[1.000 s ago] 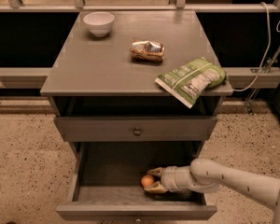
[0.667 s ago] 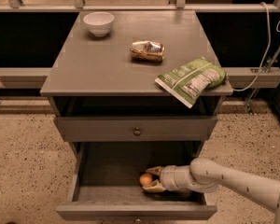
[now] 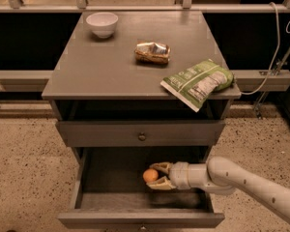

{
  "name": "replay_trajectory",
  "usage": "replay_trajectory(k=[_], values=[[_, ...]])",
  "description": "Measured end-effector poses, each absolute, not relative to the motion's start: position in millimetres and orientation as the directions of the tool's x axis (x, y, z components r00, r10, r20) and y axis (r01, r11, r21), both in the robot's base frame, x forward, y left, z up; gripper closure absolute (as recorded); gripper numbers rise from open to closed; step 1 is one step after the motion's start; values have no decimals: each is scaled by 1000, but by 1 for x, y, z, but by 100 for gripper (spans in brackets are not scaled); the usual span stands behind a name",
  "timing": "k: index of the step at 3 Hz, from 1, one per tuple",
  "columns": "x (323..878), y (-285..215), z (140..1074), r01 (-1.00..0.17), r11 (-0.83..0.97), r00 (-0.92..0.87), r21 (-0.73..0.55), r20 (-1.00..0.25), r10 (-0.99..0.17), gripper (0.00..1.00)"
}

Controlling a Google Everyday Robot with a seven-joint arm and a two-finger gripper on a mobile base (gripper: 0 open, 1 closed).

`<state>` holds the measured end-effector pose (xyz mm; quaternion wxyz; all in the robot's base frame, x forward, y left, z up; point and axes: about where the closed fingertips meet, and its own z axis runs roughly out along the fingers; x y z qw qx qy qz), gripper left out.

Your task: Pick orange from middle drawer and place on counter

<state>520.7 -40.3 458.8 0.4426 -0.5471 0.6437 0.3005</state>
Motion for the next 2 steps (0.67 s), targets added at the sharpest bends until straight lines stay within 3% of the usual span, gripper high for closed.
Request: replay_trajectory(k=[2], values=[[507,-62,638,-980,94,121,-173,-907,-404,100]])
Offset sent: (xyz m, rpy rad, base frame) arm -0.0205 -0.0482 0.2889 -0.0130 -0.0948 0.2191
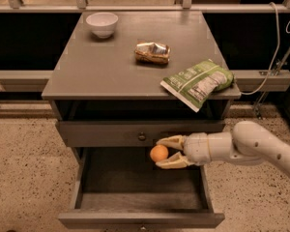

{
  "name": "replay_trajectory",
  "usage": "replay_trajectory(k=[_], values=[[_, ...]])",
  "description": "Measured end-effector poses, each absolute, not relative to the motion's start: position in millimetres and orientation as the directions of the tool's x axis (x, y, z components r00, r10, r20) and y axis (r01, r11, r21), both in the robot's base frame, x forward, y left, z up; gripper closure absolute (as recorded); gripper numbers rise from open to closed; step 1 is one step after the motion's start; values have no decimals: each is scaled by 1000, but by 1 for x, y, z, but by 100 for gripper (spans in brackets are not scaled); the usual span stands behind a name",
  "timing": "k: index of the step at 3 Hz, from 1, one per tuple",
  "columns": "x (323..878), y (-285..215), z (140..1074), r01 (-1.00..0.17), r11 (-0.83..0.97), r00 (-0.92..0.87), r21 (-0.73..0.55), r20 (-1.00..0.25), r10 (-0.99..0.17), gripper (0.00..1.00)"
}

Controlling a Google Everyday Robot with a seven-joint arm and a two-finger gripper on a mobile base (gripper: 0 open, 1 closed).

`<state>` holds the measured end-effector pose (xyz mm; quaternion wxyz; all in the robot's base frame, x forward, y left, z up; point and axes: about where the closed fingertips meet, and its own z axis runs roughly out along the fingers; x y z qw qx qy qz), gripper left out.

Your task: Pick orange from middle drawer and place on counter

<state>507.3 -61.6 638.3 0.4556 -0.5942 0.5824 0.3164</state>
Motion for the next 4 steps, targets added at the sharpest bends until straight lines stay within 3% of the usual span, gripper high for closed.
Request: replay_trajectory(k=[1,2,4], values=[[499,-66,698,-983,-3,171,-182,-915,-366,100],[499,-66,698,-983,-3,171,-182,-915,-366,100],[475,49,805,-916,-225,394,-331,-849,-353,100]])
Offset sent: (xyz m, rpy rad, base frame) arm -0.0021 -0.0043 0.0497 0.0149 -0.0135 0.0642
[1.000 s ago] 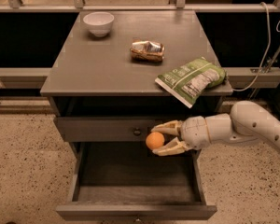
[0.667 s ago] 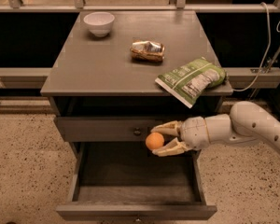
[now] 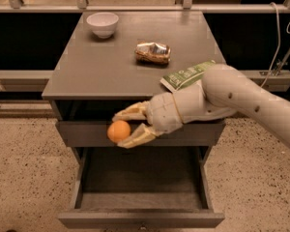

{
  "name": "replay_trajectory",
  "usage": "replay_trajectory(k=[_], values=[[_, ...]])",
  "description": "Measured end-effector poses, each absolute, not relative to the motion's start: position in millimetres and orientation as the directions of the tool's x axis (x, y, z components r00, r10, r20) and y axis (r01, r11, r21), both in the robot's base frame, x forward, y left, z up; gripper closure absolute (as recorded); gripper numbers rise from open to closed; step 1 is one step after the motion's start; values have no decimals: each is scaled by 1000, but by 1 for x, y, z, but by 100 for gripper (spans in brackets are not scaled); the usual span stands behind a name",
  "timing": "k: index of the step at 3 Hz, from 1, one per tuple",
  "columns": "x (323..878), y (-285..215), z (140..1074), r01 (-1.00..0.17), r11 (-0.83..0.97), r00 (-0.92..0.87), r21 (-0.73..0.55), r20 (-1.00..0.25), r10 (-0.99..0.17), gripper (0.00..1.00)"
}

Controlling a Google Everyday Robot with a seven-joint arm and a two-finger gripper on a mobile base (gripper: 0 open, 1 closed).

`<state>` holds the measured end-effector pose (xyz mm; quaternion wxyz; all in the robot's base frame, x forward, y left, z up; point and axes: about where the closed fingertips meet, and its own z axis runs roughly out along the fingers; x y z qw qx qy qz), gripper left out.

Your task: Pick orange from middle drawer and place on counter

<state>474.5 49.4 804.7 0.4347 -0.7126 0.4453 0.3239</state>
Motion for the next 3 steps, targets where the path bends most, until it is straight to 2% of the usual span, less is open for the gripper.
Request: replay_trajectory(k=[2,3], values=[[469,142,855,-883,-303,464,-358,-759,-456,100],[472,164,865,-871,-322,486,-371,-744,-459,100]])
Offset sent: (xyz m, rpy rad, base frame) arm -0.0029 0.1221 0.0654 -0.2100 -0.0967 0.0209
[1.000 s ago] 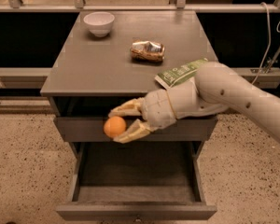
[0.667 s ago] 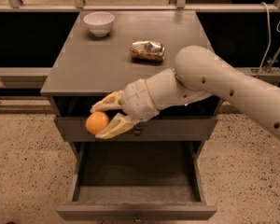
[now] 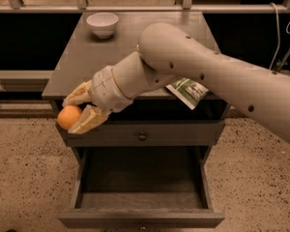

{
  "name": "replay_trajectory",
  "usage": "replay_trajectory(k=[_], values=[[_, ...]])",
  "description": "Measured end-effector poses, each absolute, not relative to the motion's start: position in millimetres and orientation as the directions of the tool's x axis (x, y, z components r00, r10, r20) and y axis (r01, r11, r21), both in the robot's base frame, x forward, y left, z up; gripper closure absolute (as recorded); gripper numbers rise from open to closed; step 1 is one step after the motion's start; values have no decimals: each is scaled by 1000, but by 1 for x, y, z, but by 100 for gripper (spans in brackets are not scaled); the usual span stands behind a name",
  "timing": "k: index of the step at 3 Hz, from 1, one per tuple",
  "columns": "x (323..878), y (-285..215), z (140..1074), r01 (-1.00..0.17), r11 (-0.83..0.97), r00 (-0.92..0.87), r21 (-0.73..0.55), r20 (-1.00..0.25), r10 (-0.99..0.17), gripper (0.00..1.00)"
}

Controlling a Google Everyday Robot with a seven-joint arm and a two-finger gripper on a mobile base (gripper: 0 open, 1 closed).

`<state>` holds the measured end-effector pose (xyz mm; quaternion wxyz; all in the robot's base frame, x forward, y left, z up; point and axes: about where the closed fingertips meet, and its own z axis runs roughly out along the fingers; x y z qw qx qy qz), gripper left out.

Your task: Pick orange from middle drawer and place on counter

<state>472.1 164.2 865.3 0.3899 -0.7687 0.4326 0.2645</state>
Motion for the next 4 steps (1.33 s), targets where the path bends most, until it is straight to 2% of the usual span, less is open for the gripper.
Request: replay_trajectory(k=[2,3,4], values=[[508,192,879,-888,-239,460,-393,-759,-461,100],[553,206,869,-923,-159,382,-350,-782,-493,100],[601,198,867,-946,-73,305,-315,-793,-527,100]])
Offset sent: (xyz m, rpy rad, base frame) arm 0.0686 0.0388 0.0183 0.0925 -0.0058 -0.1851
